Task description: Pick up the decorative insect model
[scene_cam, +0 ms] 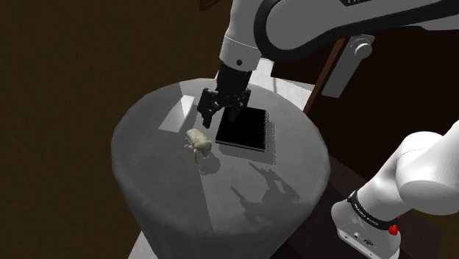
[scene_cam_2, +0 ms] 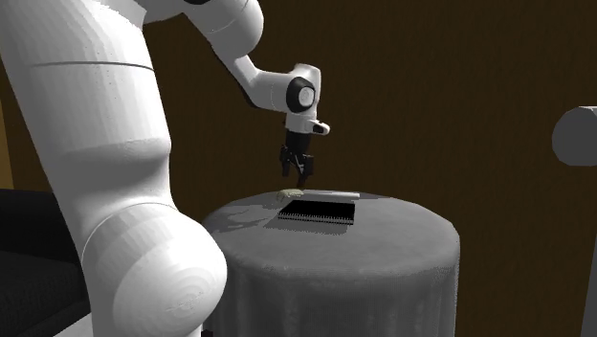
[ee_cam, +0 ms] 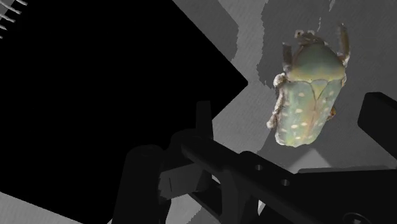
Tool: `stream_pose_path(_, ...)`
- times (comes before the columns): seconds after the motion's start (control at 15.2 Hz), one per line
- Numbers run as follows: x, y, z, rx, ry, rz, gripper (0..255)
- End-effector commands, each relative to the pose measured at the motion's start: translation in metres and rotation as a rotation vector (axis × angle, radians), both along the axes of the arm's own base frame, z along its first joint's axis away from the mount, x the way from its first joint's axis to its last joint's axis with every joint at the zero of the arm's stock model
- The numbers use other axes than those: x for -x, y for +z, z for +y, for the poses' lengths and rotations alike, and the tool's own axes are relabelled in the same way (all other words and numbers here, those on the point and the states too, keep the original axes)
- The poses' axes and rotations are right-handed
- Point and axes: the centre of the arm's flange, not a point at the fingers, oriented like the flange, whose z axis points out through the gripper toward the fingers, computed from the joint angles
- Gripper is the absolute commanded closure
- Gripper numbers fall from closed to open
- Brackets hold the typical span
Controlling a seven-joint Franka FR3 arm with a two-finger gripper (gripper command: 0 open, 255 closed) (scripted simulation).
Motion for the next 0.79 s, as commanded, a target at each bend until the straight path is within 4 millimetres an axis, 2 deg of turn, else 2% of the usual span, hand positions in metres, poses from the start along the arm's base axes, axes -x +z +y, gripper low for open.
stream_pose_path(0.0,-0.007,-0.007,0.021,-0.009,-0.002,-0.004,0)
stream_pose_path(0.2,-0.021,-0.018,0.054,-0.020,-0.003,-0.008,0)
stream_pose_path(0.73,-0.020,-0.058,0.054,-0.020,-0.003,-0.008,0)
